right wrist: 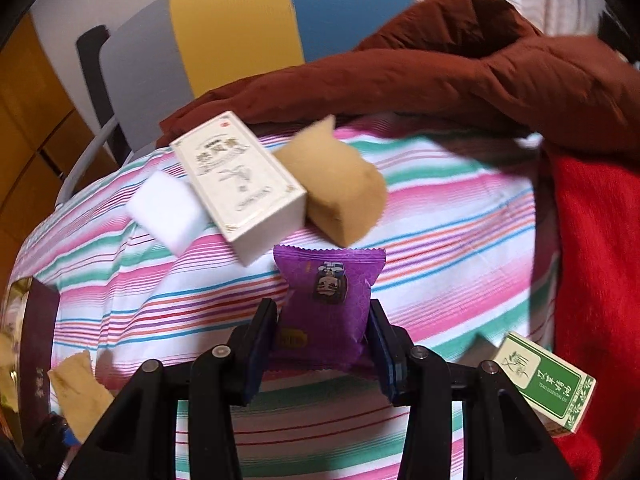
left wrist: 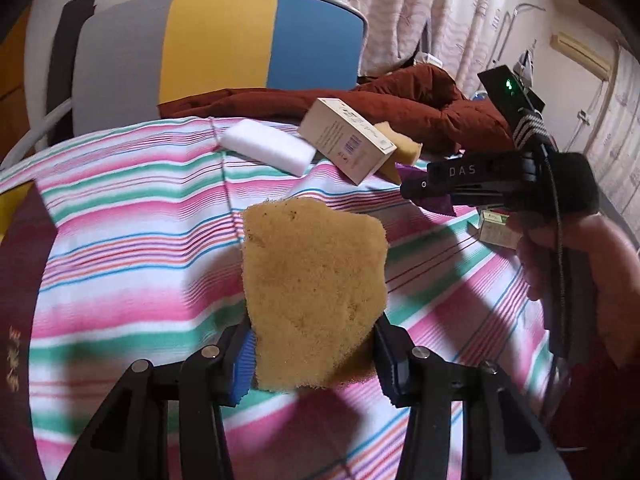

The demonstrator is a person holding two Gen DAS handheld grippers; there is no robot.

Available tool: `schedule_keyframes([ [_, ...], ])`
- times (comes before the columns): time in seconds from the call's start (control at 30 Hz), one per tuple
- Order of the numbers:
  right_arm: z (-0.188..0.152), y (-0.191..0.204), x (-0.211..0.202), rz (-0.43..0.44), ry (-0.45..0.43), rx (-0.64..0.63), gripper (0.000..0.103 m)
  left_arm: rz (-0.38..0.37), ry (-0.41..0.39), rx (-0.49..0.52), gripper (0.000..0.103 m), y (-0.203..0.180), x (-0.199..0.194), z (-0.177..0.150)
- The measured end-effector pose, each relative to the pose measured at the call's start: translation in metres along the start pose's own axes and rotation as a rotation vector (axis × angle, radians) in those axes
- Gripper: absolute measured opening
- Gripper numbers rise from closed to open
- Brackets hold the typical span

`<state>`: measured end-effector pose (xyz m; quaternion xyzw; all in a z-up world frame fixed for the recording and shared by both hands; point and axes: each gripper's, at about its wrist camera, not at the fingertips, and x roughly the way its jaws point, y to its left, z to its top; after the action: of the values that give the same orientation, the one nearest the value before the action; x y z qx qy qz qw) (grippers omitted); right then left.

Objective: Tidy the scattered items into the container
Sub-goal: 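Grasp a tan sponge with the left tool while the right grasps another purple pack, then carry the sponge and purple pack into the gold tray and release both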

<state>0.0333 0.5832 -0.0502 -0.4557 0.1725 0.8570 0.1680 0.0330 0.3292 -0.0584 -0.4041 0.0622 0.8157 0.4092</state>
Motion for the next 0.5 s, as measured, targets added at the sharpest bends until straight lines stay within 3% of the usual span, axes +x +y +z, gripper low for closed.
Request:
schedule_keyframes([
  [0.23,0.024,0.030,0.026,0.006,-0.036,-0.102,0.045,0.030,-0.024,-0.027,0.050,0.014,-0.027,-0.010],
  [0.5,0.012,0.075,-0.001,-0.009,-0.144,-0.287,0.045,0.053,-0.077,-0.060,0.050,0.030,-0.064,-0.013],
])
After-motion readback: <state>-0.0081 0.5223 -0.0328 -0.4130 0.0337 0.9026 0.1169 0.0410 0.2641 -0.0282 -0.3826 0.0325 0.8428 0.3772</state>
